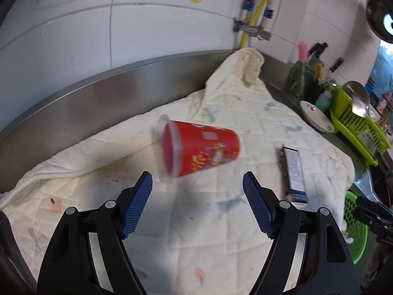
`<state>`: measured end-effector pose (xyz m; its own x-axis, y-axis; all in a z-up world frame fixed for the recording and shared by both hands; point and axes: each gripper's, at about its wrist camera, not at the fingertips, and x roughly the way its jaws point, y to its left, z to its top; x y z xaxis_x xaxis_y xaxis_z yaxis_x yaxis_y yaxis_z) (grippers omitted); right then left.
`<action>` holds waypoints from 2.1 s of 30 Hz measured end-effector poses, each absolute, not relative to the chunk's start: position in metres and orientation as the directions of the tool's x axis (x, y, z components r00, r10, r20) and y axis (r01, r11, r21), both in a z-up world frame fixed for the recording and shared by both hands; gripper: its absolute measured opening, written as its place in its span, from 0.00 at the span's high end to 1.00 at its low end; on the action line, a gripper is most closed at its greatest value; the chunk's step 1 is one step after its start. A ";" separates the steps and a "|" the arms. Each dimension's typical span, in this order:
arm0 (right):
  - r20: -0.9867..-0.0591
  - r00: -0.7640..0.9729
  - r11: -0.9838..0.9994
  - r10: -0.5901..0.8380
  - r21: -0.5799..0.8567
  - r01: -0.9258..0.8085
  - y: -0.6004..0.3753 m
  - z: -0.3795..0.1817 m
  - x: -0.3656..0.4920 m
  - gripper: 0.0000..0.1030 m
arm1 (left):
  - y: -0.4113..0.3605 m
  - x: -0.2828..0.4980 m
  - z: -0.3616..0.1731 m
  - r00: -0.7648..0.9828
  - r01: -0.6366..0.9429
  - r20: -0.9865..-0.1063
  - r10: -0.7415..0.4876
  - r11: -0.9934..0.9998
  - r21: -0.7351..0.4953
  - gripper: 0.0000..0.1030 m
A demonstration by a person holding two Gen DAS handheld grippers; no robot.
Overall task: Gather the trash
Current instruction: 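Grasp the red paper cup with the left tool while the right tool grasps the black box, then carry the black box into the green basket while the left tool carries the red cup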
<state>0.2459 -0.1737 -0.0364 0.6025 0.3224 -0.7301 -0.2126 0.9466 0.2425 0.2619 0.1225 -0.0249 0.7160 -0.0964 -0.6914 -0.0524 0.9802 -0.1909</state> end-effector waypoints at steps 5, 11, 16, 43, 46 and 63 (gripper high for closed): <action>-0.745 0.586 0.947 0.320 0.251 -0.199 -0.161 -0.045 0.271 0.30 | 0.137 0.282 -0.038 0.702 -0.060 -0.703 -0.112 0.975 -0.215 0.27; -0.757 0.571 0.948 0.318 0.258 -0.185 -0.152 -0.053 0.291 0.30 | 0.145 0.303 -0.050 0.694 -0.029 -0.699 -0.172 0.964 -0.266 0.28; -0.766 0.554 0.945 0.326 0.276 -0.175 -0.147 -0.058 0.306 0.31 | 0.145 0.317 -0.060 0.685 0.006 -0.694 -0.221 0.954 -0.299 0.29; -0.852 0.478 0.977 0.215 0.189 -0.103 -0.111 -0.095 0.379 0.46 | 0.128 0.301 -0.050 0.707 0.126 -0.611 -0.356 0.914 -0.386 0.96; -0.858 0.468 0.978 0.210 0.187 -0.096 -0.111 -0.099 0.382 0.50 | 0.127 0.298 -0.047 0.710 0.132 -0.605 -0.362 0.911 -0.390 0.96; -0.813 0.527 0.969 0.247 0.217 -0.119 -0.134 -0.073 0.338 0.55 | 0.110 0.262 -0.024 0.727 0.182 -0.567 -0.388 0.904 -0.386 0.97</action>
<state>0.3375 -0.1340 -0.0735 0.5268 0.2471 -0.8133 -0.1192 0.9688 0.2171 0.2623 0.1104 -0.0240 0.7269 -0.3881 -0.5666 0.1824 0.9045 -0.3855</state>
